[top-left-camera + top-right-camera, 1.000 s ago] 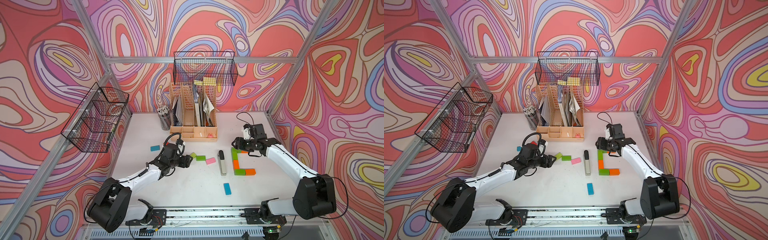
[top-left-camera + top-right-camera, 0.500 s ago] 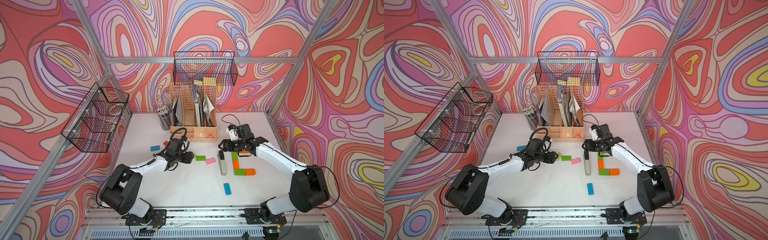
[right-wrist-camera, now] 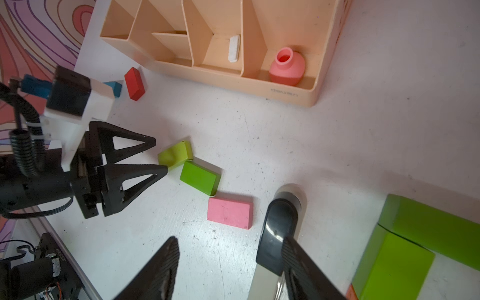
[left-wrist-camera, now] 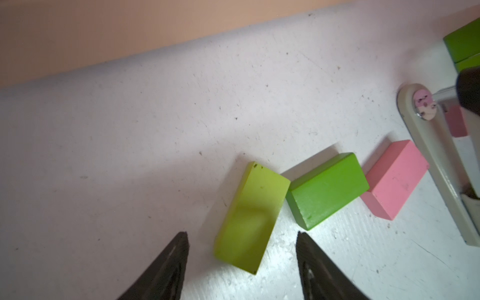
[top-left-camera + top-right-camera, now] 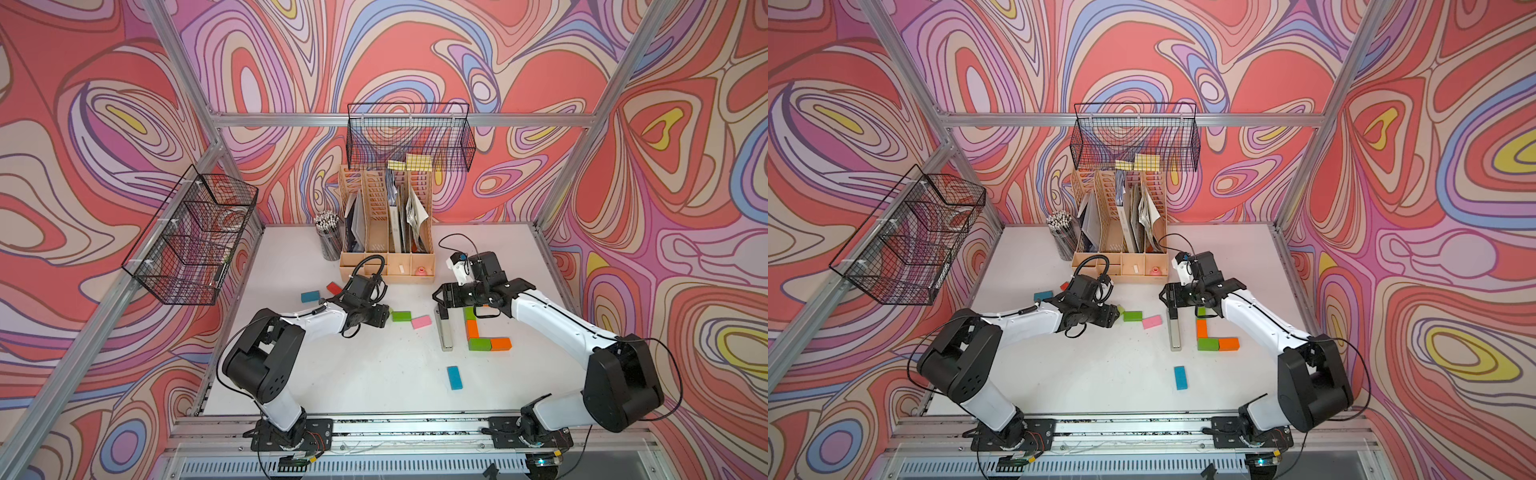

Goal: Assemble the letter c with building blocks
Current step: Adjust the building block at the center of the board.

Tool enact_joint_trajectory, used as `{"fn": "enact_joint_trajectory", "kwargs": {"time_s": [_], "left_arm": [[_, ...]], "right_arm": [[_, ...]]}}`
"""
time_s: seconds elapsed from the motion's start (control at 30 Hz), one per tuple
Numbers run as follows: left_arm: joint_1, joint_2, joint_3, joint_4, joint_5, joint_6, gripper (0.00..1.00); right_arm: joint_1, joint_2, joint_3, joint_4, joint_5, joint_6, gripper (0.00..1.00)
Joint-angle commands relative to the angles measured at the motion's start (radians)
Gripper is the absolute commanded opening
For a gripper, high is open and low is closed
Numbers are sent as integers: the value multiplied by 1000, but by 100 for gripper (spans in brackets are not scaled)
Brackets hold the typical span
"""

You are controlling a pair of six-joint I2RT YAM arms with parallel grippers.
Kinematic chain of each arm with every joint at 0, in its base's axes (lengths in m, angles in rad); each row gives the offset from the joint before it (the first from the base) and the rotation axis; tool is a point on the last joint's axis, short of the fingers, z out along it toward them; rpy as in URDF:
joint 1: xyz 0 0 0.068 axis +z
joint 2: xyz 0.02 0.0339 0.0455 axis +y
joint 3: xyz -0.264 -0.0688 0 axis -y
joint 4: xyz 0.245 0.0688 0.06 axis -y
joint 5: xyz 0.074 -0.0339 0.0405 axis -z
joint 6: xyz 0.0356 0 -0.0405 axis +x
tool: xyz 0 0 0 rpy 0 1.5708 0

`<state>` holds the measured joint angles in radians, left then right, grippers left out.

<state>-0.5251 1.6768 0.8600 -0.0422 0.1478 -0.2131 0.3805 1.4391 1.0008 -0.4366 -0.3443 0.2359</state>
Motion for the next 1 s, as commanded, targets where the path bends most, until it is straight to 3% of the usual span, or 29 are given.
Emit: {"fn": "enact_joint_trajectory", "kwargs": {"time_s": [0.0, 0.13, 0.47, 0.7, 0.97], "left_arm": [[-14, 34, 42, -47, -11, 20, 67], [-25, 54, 57, -49, -25, 23, 66], [-36, 68, 69, -90, -55, 19, 53], [-41, 8, -9, -104, -87, -84, 40], [-41, -155, -165, -105, -131, -200, 34]], "right_arm": [[5, -34, -19, 18, -15, -14, 65], [5, -55, -30, 26, -19, -13, 61], [5, -53, -42, 45, -86, -1, 59], [34, -24, -46, 67, -153, 6, 57], [44, 15, -34, 67, -156, 9, 57]]}}
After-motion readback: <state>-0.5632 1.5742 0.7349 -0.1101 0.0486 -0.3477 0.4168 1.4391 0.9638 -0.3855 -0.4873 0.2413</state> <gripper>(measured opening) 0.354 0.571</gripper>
